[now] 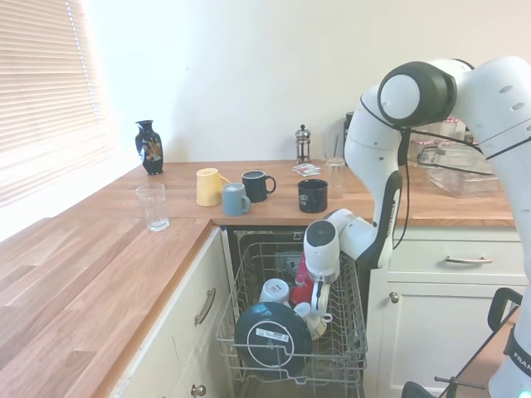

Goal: Unload a mug from dishwasher

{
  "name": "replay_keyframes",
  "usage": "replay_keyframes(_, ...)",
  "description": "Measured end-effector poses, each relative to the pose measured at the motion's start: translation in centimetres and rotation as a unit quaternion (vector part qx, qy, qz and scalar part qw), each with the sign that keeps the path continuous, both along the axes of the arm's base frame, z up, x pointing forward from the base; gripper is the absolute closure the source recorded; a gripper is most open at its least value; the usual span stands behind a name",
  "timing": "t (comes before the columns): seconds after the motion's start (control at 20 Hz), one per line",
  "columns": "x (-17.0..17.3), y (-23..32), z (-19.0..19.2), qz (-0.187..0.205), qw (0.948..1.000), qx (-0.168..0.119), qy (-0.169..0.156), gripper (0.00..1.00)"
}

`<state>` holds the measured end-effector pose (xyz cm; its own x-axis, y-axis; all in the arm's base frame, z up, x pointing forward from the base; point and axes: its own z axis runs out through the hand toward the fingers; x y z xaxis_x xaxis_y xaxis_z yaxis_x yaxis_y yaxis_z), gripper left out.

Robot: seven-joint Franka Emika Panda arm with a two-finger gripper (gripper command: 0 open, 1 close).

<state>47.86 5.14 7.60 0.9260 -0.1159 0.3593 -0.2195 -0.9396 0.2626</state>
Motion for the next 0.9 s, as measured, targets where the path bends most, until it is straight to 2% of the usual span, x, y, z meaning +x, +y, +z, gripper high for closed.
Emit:
replay_keyframes(0.45, 0.8, -0.7, 1.0, 0.004, 0.9999, -0.004, -0.016, 0.00)
replay_keyframes(0.9, 1.4, -0.4, 0.1, 0.015, 0.9998, -0.005, -0.015, 0.00)
